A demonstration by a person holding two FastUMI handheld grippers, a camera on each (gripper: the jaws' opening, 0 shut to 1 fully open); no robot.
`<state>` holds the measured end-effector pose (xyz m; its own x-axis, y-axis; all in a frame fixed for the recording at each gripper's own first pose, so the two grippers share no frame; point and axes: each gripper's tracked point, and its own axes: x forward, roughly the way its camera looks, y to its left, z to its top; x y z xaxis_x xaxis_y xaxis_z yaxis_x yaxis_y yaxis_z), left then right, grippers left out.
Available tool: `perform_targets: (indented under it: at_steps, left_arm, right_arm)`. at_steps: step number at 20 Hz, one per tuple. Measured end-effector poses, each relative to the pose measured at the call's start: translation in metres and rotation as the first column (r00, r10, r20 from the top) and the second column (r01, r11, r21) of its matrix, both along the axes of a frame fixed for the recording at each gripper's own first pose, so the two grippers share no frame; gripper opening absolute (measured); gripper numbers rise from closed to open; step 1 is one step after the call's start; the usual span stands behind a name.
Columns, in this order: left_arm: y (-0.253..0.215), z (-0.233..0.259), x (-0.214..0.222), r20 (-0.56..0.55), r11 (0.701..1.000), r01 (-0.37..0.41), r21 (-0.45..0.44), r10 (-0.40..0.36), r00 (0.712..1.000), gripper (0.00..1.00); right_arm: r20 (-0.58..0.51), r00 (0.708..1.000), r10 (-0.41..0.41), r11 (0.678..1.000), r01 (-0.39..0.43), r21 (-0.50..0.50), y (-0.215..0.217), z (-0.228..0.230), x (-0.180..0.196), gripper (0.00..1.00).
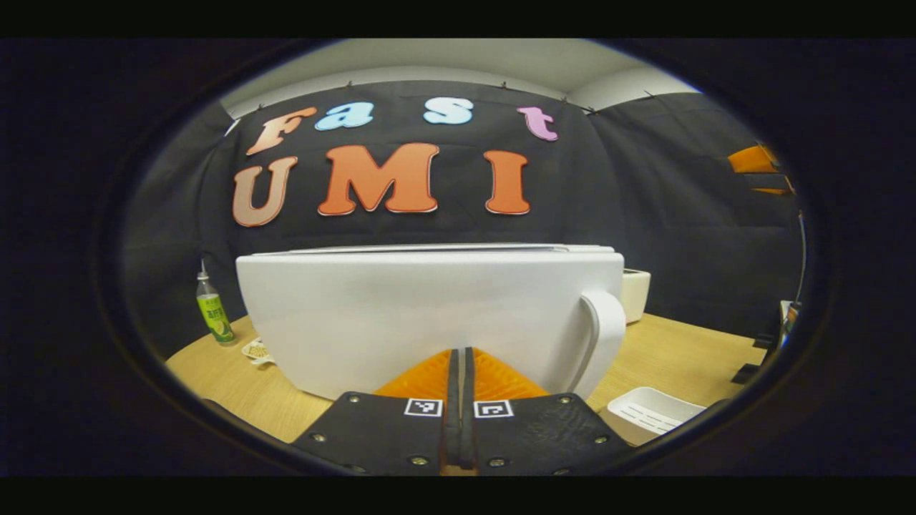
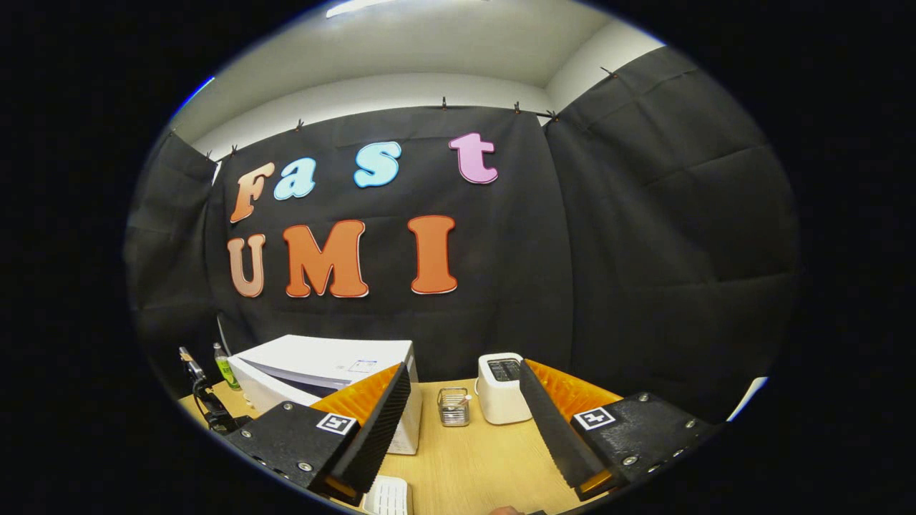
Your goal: Open the microwave oven with the left hand, put the food in, and close the microwave oven.
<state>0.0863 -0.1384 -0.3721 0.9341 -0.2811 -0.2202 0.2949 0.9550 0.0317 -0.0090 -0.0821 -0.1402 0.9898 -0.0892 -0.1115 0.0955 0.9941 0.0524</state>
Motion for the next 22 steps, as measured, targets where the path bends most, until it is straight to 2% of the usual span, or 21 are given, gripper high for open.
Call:
perform_targets:
  at_steps: [6, 10, 12, 13, 14, 15, 16, 20, 22]
  left_arm:
    - [-0.005, 0.007, 0.038, 0.01, 0.998, -0.059, 0.027, 0.059, 0.998, 0.02]
    - [-0.005, 0.009, 0.048, 0.021, 0.996, -0.066, 0.062, 0.065, 0.998, 0.01]
    - [-0.004, 0.009, 0.046, -0.004, 0.997, -0.071, 0.031, 0.071, 0.997, 0.01]
    - [-0.002, 0.006, 0.045, -0.043, 0.997, -0.07, 0.045, 0.072, 0.996, 0.05]
    - [0.003, 0.009, 0.044, -0.058, 0.995, -0.08, 0.054, 0.083, 0.995, 0.01]
    - [0.006, 0.017, 0.04, -0.051, 0.996, -0.077, 0.05, 0.08, 0.996, 0.05]
    - [0.011, 0.032, 0.035, -0.033, 0.996, -0.077, 0.047, 0.079, 0.996, 0.01]
    - [0.034, 0.093, 0.005, -0.03, 0.999, -0.038, 0.023, 0.039, 0.999, 0.01]
    - [0.055, 0.127, -0.009, -0.022, 0.999, -0.043, 0.007, 0.043, 0.999, 0.0]
  right_arm:
    - [-0.043, 0.999, -0.018, 1.0, 0.019, 0.015, -0.016, -0.024, 0.009, 0.95]
    - [-0.048, 0.999, -0.009, 0.999, 0.011, 0.032, -0.016, -0.028, 0.014, 0.95]
    - [-0.057, 0.998, -0.003, 0.999, 0.005, 0.036, -0.013, -0.032, 0.014, 0.95]
    - [-0.059, 0.998, 0.0, 0.999, 0.002, 0.035, -0.011, -0.031, 0.016, 0.94]
    - [-0.063, 0.998, 0.006, 1.0, -0.004, 0.03, -0.009, -0.032, 0.015, 0.95]
    - [-0.062, 0.998, 0.011, 1.0, -0.01, 0.025, -0.008, -0.031, 0.015, 0.95]
    - [-0.061, 0.998, 0.013, 1.0, -0.012, 0.021, -0.007, -0.029, 0.014, 0.95]
    - [-0.061, 0.998, 0.023, 0.999, -0.021, 0.032, 0.001, -0.02, 0.015, 0.94]
    - [-0.055, 0.998, 0.033, 0.999, -0.032, 0.025, 0.008, -0.015, 0.015, 0.95]
